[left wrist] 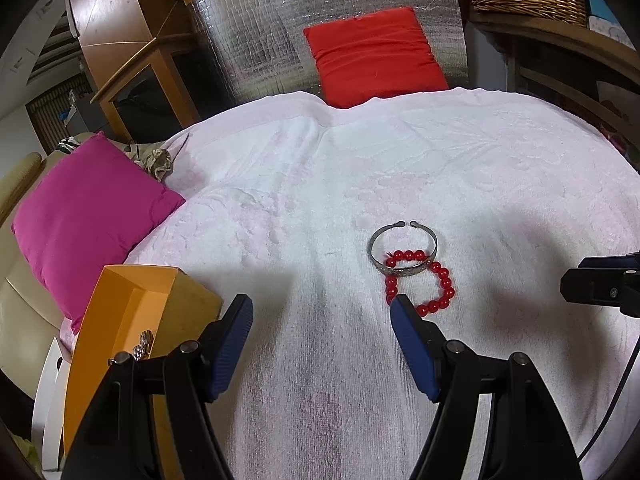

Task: Organize jewelry
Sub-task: 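Lower the left tool onto the red bead bracelet and close it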

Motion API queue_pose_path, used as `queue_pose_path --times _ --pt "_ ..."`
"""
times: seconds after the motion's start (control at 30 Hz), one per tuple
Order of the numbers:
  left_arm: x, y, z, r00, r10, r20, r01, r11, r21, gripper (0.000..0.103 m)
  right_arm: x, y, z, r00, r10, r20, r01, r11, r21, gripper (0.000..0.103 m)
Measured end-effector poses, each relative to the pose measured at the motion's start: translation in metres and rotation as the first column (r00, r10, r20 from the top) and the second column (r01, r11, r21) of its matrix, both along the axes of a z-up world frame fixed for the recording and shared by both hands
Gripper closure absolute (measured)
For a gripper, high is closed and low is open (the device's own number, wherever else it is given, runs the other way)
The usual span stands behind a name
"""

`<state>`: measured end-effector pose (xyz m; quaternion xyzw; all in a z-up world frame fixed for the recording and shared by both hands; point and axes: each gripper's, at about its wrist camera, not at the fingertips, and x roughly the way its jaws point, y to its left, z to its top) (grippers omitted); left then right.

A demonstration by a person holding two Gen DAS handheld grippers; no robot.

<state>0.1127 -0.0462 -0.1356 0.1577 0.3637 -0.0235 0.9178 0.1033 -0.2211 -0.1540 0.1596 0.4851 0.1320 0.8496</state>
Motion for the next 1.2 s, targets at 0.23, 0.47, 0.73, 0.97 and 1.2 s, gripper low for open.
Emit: queue_pose_path --times 0.23,0.47,0.73,0.97,1.2 --pt "0.005 0.000 -0.006 1.000 -0.006 -0.025 0.005 1.000 -0.008 0.031 0.000 0.000 0.001 1.000 -0.003 0.002 0.003 1.000 -0.001 0.057" --pt "0.030 0.017 -0.030 0.976 -0.039 -0.213 0.000 0.983 -0.182 0.031 -0.001 -0.006 0.001 1.000 -0.021 0.001 0.021 1.000 0.009 0.057" --pt "0.043 0.020 -0.030 0.970 -0.091 -0.224 0.014 0.946 -0.324 0.031 -0.001 -0.014 0.000 0.999 -0.046 0.000 0.046 0.999 0.018 0.057" --pt "0.055 0.006 -0.035 0.957 -0.150 -0.248 0.046 0.924 -0.379 0.031 0.000 -0.018 0.001 0.998 -0.058 0.001 0.058 0.998 0.027 0.057" --pt "0.067 0.000 -0.049 0.935 -0.163 -0.316 0.022 0.913 -0.408 0.031 0.002 -0.021 -0.001 0.997 -0.071 -0.002 0.071 0.997 0.033 0.057"
